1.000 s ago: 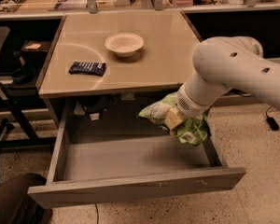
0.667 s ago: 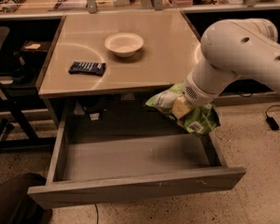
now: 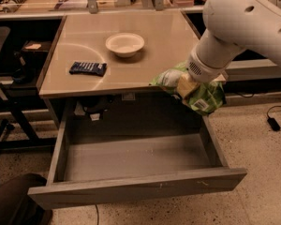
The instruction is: Pick green rice chip bag from top drawer and place on counter
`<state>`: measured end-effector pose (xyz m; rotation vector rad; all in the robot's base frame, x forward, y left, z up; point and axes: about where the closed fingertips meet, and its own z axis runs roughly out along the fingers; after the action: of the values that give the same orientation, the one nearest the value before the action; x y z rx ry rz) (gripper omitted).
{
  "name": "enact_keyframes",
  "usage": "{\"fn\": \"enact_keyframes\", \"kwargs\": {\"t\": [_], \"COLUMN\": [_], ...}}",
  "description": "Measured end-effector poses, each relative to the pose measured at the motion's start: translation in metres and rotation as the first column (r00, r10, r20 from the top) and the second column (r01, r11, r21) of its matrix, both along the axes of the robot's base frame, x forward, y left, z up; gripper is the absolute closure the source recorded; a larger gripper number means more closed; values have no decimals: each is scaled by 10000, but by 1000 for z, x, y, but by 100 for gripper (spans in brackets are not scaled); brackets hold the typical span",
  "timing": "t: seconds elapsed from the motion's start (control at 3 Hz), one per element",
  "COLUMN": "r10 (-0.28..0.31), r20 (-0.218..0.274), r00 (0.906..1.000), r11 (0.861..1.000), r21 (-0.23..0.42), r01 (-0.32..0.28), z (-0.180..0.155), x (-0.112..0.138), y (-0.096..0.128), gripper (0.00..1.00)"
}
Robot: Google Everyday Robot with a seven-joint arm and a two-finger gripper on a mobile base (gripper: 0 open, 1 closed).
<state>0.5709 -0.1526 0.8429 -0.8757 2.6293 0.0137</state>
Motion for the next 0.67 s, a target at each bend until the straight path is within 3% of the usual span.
{"fn": "enact_keyframes", "kwargs": {"t": [0.67], "r10": [234], "r20": [184], "r00": [9996], "r11": [9997], "r21": [108], "r01": [-236], "z": [17], "x": [66], "y": [7], "gripper": [100]}}
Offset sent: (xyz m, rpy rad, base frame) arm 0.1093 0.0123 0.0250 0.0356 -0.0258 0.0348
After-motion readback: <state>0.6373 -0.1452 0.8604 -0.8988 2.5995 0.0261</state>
